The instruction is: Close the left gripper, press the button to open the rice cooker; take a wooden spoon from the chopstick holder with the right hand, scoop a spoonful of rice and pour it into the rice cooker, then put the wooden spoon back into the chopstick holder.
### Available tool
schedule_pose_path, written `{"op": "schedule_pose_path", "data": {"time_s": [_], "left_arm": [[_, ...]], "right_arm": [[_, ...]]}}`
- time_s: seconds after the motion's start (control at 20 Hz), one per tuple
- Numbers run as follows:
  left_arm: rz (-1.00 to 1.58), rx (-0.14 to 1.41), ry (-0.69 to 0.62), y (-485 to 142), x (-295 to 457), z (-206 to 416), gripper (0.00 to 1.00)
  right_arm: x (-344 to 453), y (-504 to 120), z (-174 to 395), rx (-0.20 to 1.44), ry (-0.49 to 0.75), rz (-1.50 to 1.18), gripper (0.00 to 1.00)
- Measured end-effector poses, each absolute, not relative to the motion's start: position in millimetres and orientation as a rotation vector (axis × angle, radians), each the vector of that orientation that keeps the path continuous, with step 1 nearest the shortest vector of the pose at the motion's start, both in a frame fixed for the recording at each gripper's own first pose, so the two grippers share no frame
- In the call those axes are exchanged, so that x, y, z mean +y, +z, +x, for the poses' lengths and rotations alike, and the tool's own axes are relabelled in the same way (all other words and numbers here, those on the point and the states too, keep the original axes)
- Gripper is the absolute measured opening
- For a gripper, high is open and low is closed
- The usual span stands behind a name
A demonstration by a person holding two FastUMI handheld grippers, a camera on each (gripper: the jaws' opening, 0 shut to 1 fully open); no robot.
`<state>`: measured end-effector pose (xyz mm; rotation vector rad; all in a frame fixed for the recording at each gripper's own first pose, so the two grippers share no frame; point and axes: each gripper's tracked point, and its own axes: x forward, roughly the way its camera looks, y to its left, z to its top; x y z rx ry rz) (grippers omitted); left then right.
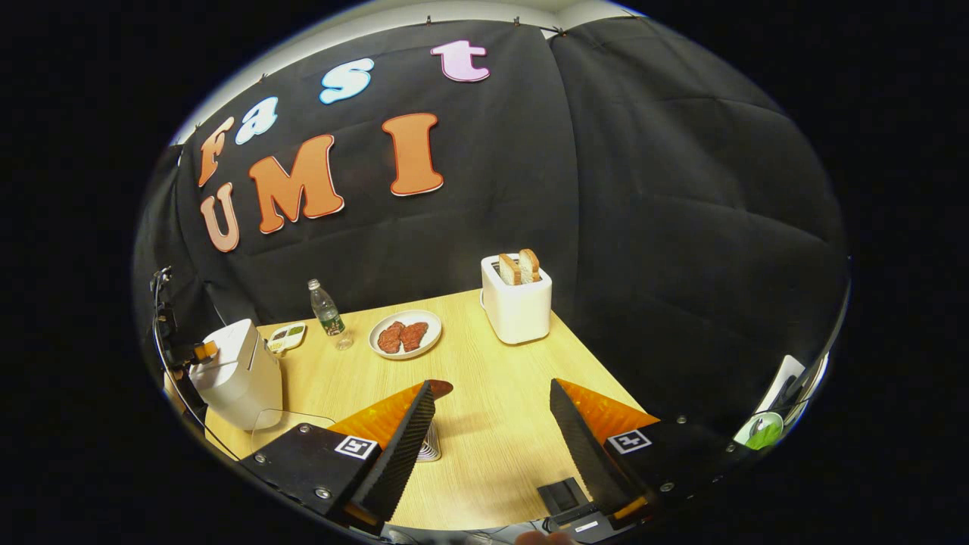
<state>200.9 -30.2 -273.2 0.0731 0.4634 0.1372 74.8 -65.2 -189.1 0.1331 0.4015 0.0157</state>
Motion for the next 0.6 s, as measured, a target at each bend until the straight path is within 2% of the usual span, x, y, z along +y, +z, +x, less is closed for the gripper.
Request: {"op": "schedule_pose_path", "data": {"time_s": [0.6], "left_arm": [[0.110,0.478,0.136,-281,-31,200,1.00]], "right_arm": [[-54,-205,89,0.438,0.035,0.129,0.95]]}}
